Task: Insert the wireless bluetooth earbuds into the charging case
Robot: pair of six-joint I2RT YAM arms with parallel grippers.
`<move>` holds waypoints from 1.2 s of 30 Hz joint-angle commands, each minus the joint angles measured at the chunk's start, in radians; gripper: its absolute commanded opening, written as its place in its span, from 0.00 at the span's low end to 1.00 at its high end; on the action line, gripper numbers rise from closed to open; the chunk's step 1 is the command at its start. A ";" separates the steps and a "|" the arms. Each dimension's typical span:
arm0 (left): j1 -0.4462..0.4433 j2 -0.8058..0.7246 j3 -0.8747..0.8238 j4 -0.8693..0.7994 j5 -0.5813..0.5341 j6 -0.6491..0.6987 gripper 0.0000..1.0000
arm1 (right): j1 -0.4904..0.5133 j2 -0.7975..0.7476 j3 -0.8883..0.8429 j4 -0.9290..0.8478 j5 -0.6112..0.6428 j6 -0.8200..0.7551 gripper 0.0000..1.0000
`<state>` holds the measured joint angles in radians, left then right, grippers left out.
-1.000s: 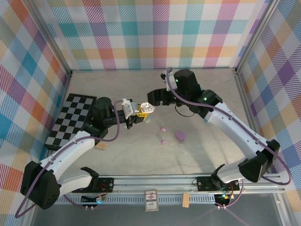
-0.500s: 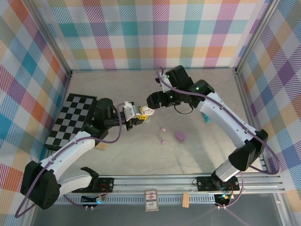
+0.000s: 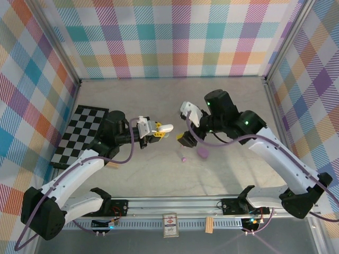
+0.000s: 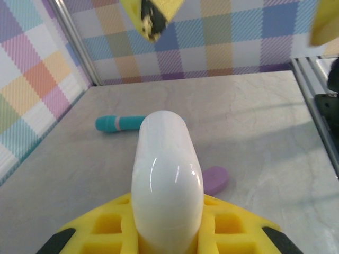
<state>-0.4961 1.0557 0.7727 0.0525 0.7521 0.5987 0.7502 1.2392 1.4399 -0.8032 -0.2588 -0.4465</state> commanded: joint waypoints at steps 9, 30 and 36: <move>-0.004 -0.027 0.089 -0.114 0.119 0.069 0.00 | 0.029 0.122 0.091 0.014 -0.012 -0.422 0.68; -0.006 0.003 0.127 -0.120 0.146 0.050 0.00 | 0.034 0.172 0.059 0.077 -0.169 -0.360 0.29; -0.006 0.010 0.125 -0.106 0.139 0.038 0.02 | 0.032 0.146 0.012 0.108 -0.148 -0.342 0.15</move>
<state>-0.4950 1.0706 0.8669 -0.0917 0.8455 0.6434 0.7784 1.4048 1.4761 -0.7536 -0.3874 -0.8158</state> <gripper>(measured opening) 0.197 0.234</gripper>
